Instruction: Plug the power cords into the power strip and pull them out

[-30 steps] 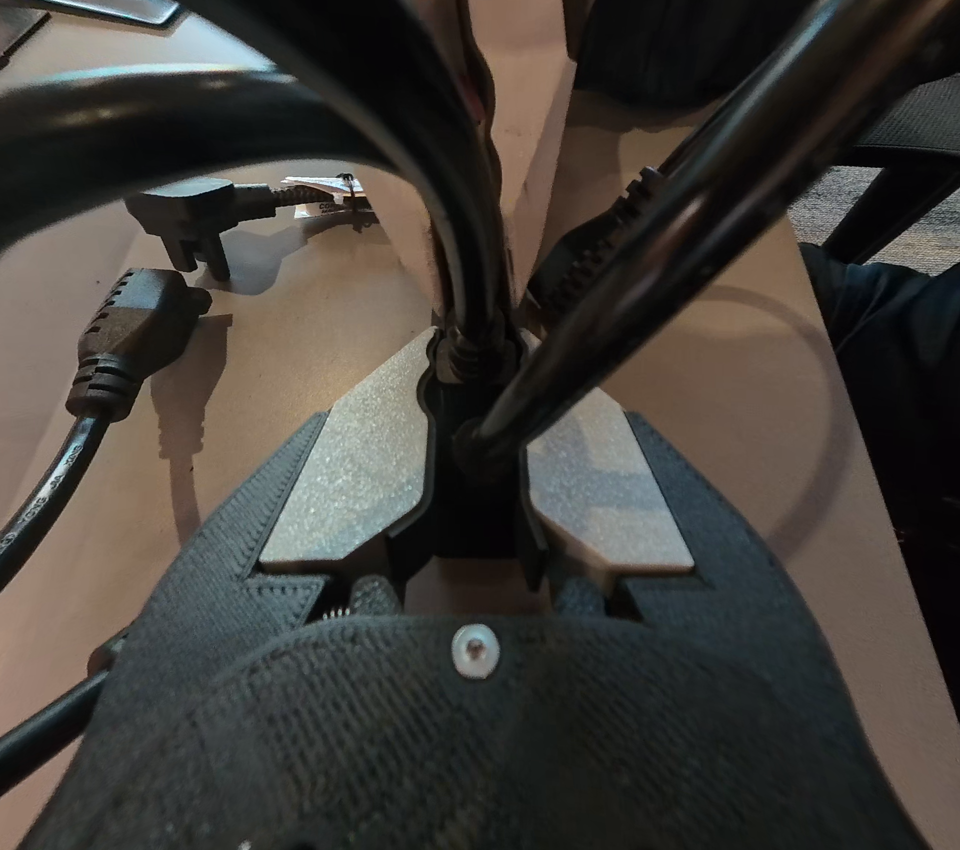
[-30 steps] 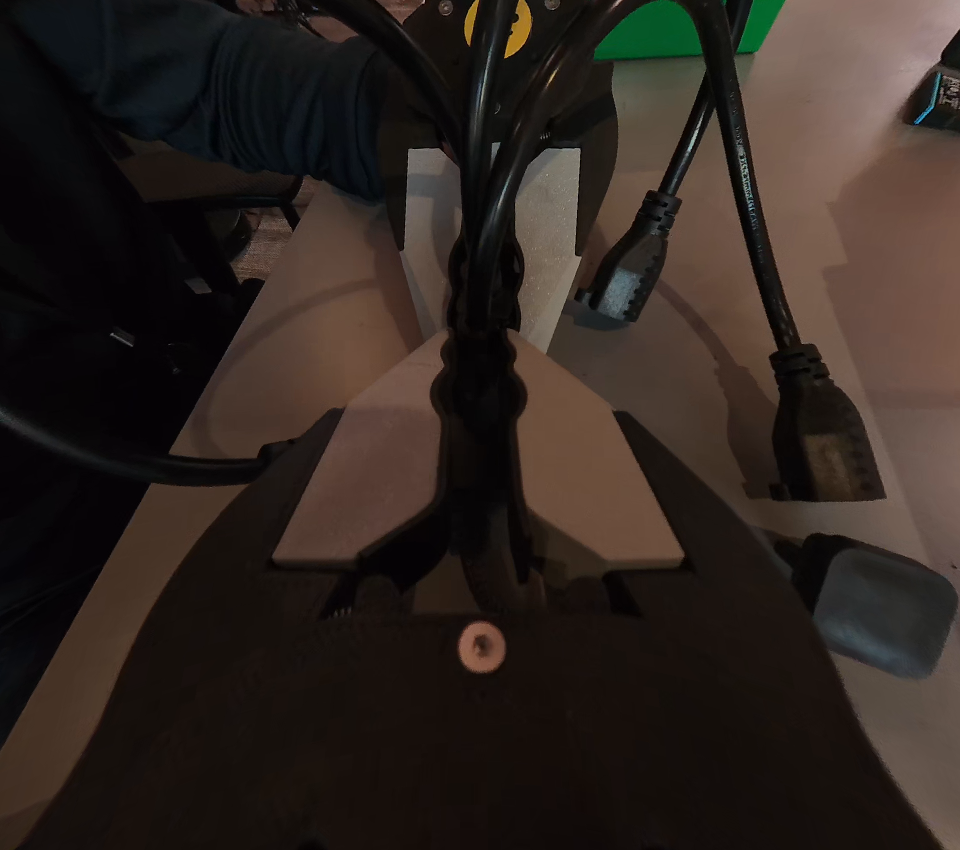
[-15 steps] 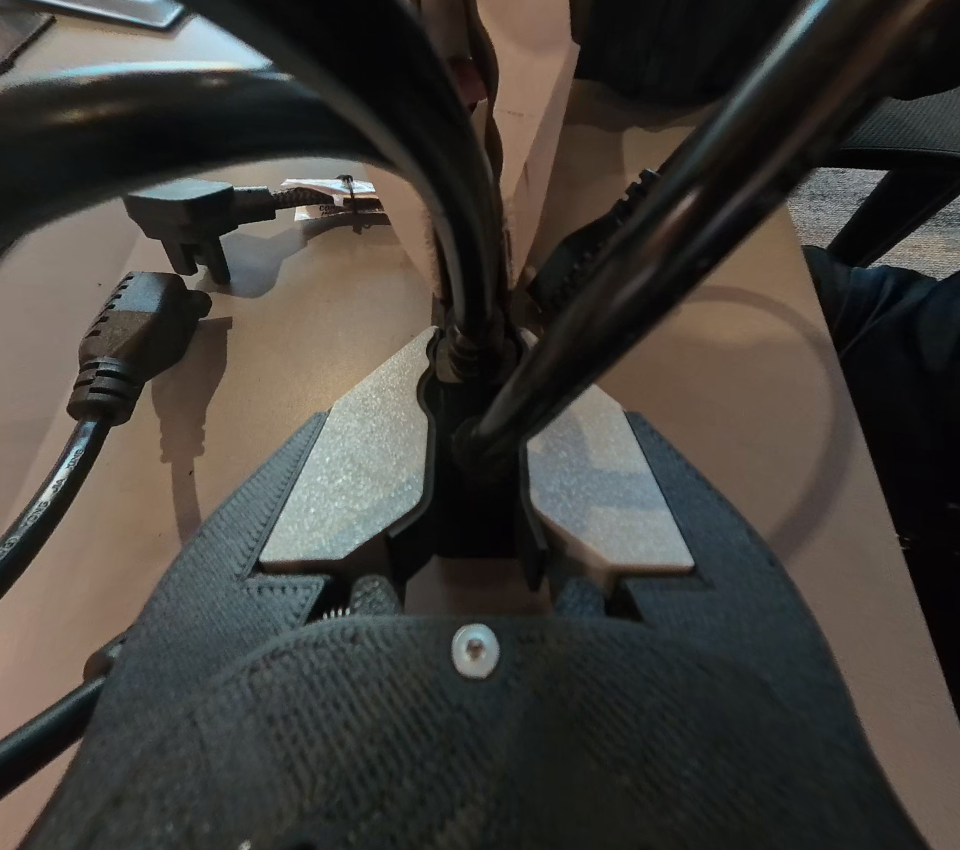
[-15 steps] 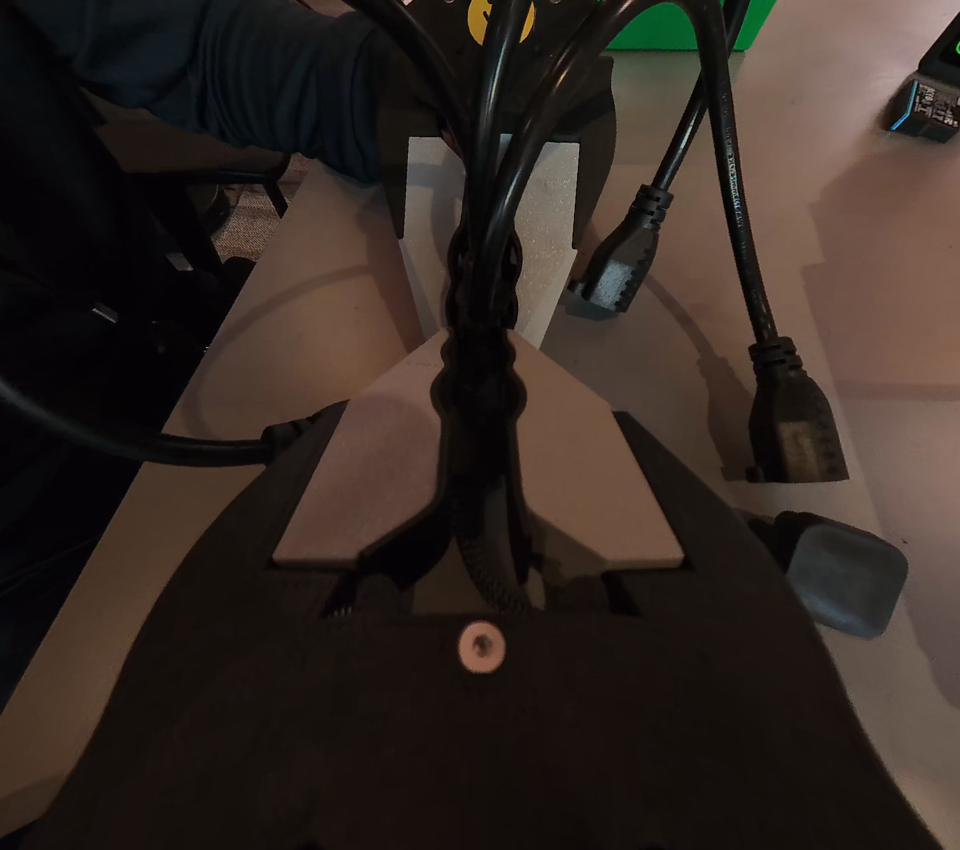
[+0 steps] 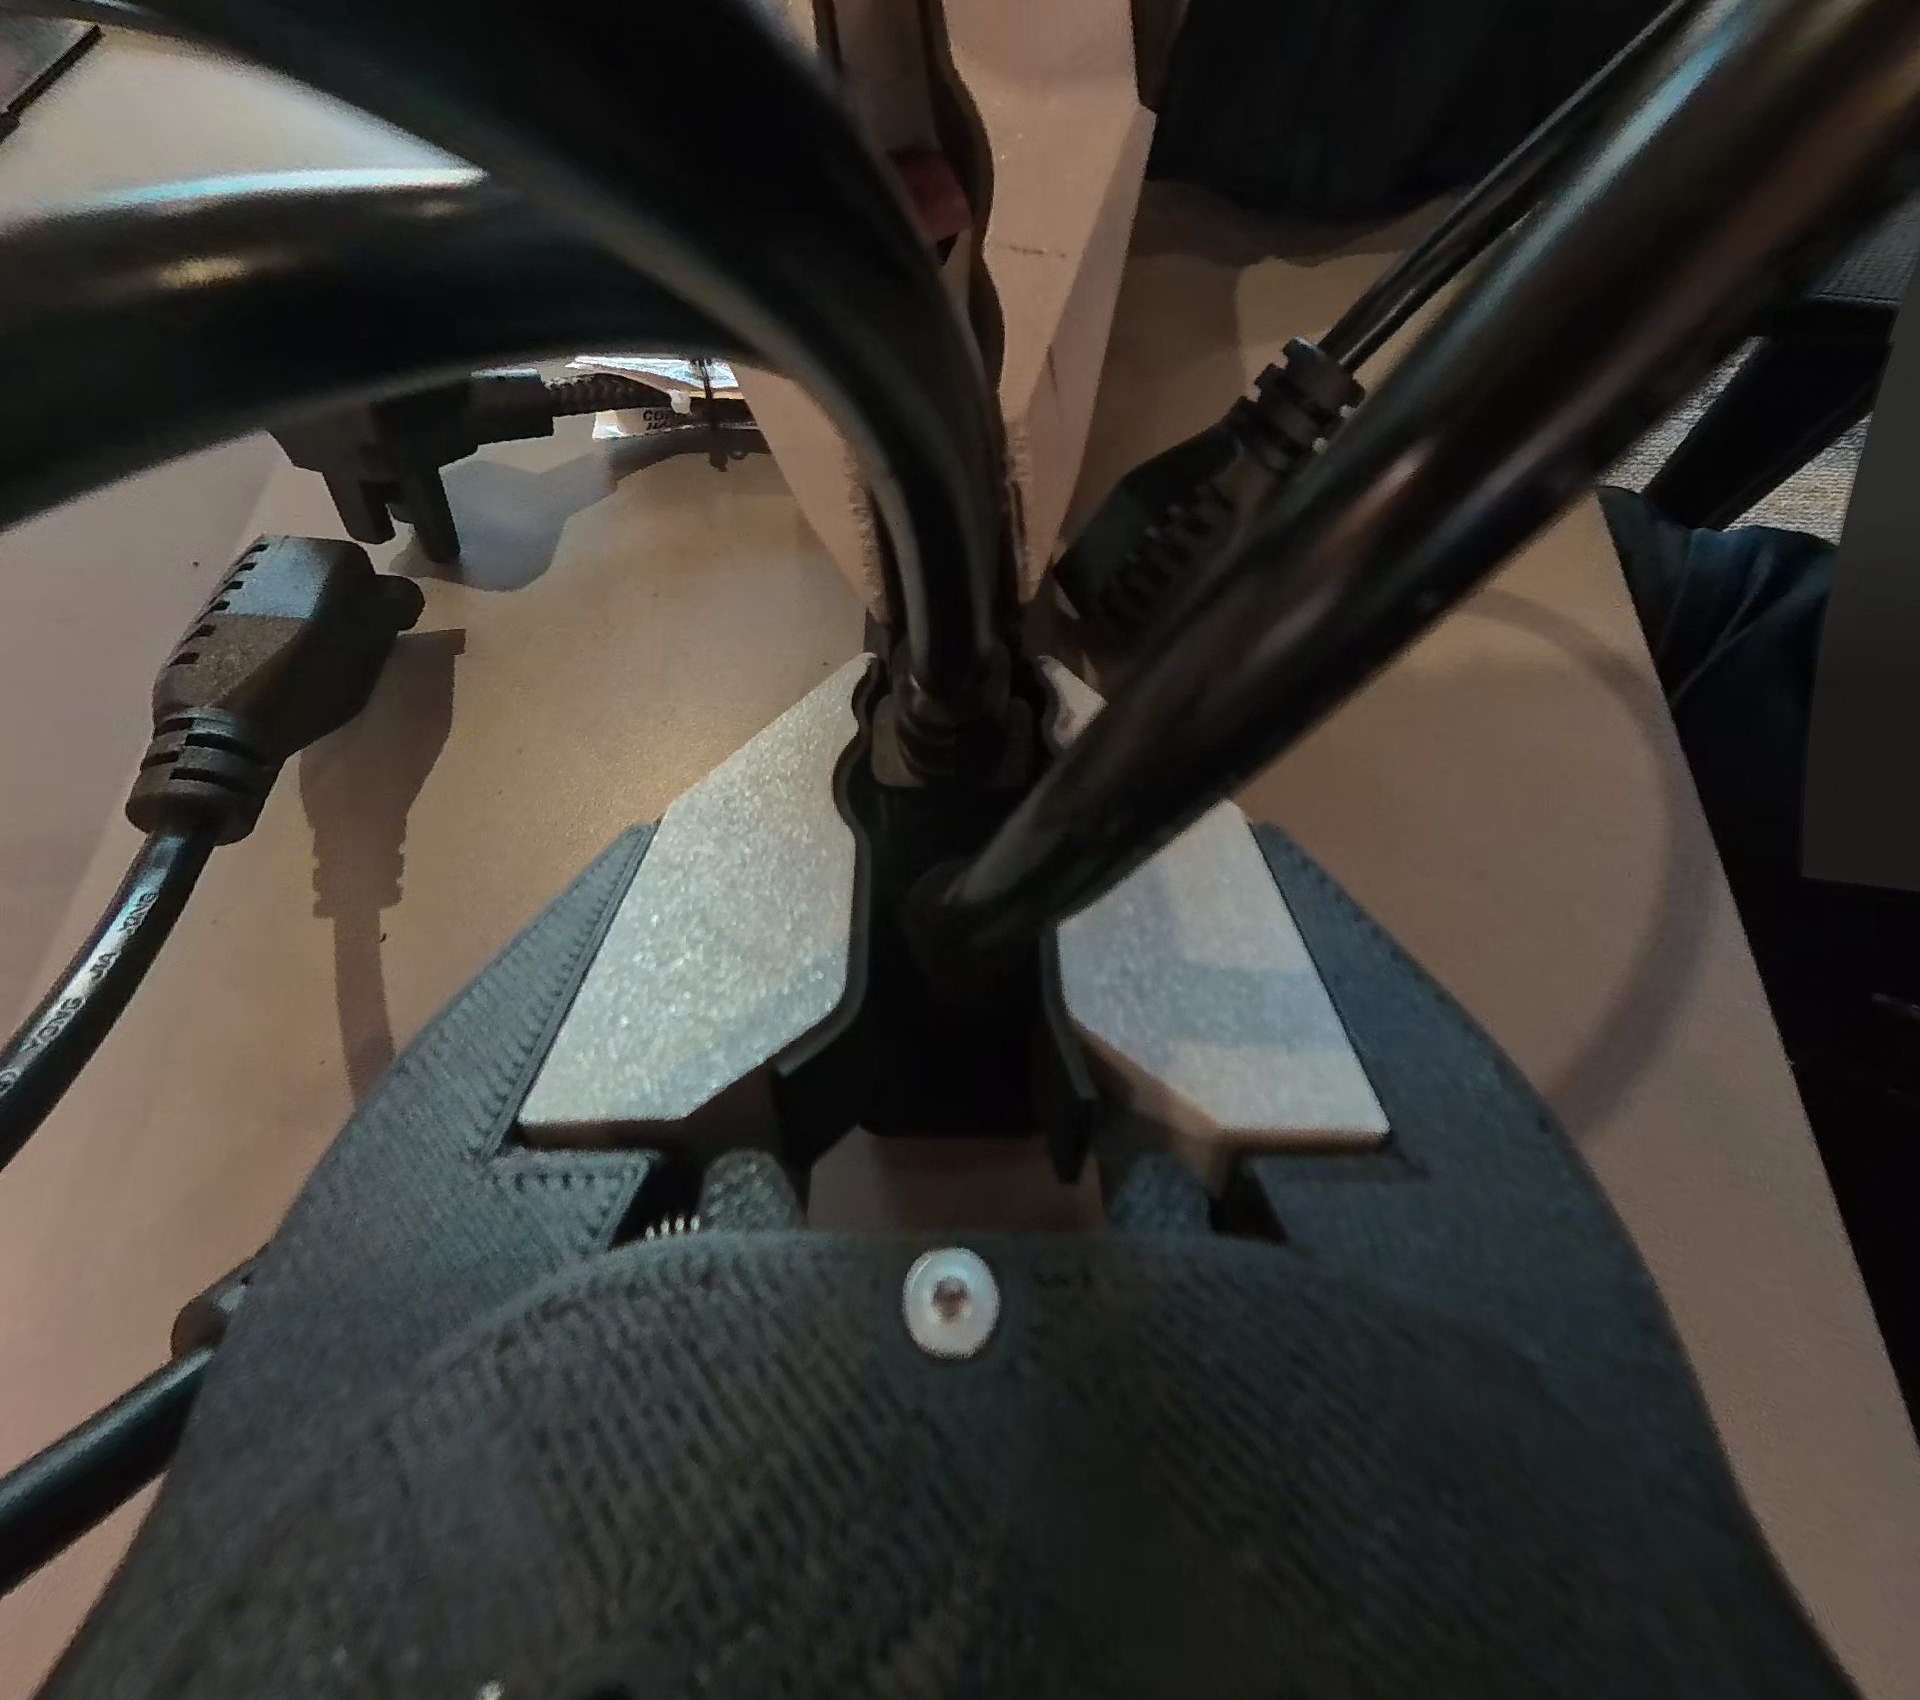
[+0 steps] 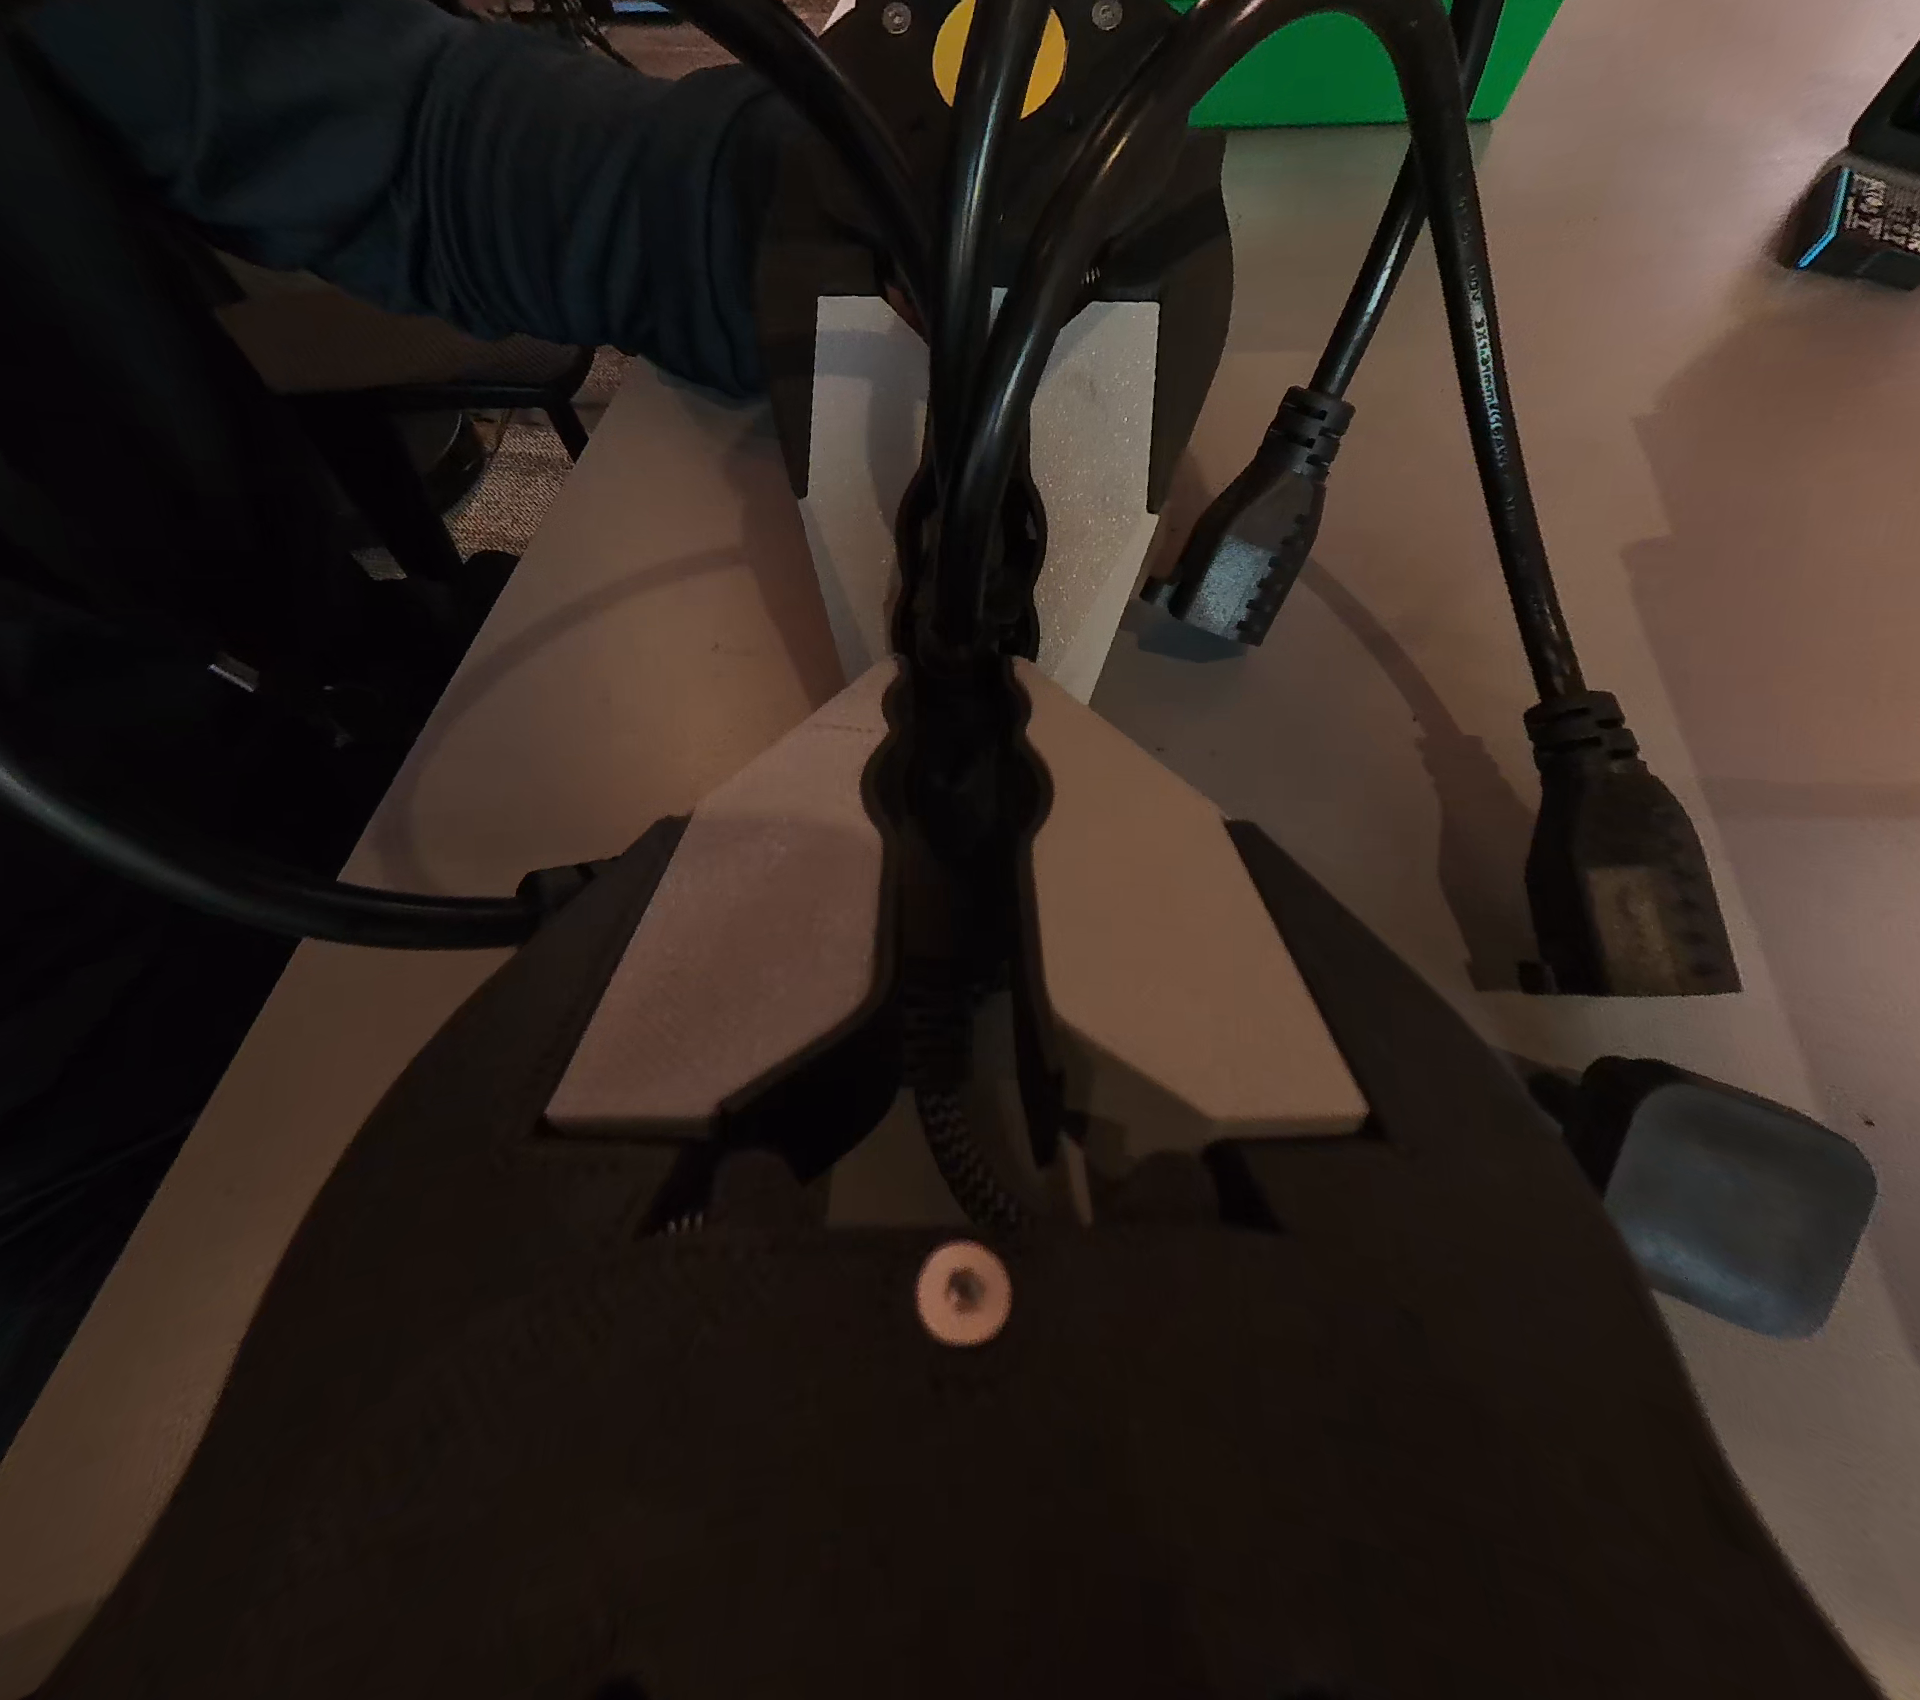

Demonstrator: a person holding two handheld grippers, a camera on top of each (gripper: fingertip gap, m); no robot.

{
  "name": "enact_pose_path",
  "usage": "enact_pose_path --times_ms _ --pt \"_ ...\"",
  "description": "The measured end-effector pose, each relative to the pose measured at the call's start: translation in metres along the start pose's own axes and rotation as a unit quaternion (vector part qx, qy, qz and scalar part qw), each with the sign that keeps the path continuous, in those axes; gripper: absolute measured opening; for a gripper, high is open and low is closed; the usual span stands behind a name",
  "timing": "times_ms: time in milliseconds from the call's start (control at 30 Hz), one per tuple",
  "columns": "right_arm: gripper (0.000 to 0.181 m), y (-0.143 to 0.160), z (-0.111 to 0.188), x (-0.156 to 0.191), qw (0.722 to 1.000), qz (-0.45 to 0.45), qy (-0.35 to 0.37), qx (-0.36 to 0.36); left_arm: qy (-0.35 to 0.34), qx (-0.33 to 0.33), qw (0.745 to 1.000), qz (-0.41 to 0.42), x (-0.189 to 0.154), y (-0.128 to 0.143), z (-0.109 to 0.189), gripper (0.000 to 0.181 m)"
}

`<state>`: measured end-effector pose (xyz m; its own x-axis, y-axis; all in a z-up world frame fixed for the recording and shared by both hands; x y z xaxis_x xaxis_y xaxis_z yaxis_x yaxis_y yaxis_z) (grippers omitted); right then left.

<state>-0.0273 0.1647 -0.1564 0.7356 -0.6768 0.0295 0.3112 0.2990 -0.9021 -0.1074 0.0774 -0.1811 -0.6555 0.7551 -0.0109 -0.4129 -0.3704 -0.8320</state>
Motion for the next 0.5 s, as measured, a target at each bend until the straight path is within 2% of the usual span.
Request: enact_pose_path --times_ms 500 --pt "0.013 0.0000 -0.0003 -0.0001 1.000 -0.002 -0.002 0.000 0.000 0.000 1.000 0.000 -0.0002 0.0001 -0.0002 0.024"
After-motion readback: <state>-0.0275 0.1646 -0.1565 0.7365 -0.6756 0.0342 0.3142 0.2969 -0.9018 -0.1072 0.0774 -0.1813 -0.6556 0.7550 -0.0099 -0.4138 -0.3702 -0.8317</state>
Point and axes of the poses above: each gripper's, where its closed fingertips meet, z back along the fingers, y out of its underside, x = y × z across the jaws, the point moved 8 cm from there along z, back along the fingers, and after that the axes turned 2 degrees about y, right-handed, at the moved point
